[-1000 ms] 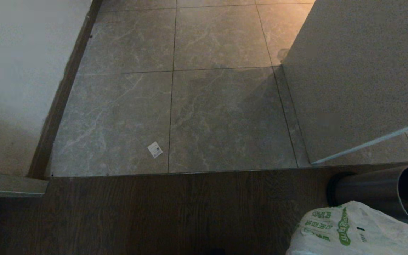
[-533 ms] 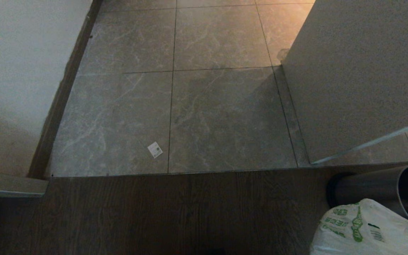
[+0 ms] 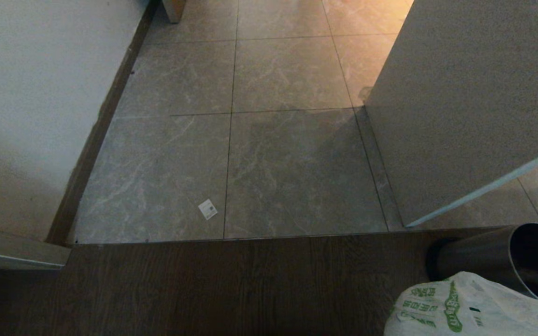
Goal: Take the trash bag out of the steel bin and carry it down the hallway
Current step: Put the trash bag at the door
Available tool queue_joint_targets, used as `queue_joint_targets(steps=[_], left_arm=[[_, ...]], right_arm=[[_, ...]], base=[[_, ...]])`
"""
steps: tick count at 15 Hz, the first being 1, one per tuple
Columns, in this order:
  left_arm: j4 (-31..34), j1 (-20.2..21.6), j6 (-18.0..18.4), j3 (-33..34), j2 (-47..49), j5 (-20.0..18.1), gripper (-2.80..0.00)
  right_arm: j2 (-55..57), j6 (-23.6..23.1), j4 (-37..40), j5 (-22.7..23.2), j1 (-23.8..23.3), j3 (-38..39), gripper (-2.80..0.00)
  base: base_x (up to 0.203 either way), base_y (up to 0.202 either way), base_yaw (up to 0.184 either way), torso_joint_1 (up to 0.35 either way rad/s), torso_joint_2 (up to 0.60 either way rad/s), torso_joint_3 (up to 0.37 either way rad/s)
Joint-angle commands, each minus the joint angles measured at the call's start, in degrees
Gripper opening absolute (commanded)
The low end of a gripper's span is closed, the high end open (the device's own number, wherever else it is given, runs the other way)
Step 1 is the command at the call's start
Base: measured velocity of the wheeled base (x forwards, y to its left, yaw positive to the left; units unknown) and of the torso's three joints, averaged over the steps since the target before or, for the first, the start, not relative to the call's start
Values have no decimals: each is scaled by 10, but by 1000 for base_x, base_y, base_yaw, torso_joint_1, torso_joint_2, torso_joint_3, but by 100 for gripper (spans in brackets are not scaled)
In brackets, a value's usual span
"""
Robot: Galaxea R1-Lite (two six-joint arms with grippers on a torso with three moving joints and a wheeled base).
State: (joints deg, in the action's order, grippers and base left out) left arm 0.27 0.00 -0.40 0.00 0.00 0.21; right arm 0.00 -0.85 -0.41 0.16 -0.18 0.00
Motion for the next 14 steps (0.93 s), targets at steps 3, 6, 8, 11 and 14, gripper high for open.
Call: queue_joint_targets(steps=[3,6,8,11,14], left_arm=[[0,0,-2,1,0,1,-280],[0,0,-1,0,0,1,-280],[0,0,-2,0,0,1,-280],[0,0,-2,0,0,1,-280],[0,0,-2,0,0,1,-280]], right_arm=[[1,0,0,0,0,0,-280],[1,0,0,0,0,0,-280],[1,0,0,0,0,0,-280],[1,-1,0,0,0,0,-280],[1,0,0,0,0,0,-280]], base=[[0,0,0,1,3,205],[0,0,0,4,-2,200],[0,0,0,3,2,202],[0,0,0,3,0,203],[0,0,0,3,0,202]])
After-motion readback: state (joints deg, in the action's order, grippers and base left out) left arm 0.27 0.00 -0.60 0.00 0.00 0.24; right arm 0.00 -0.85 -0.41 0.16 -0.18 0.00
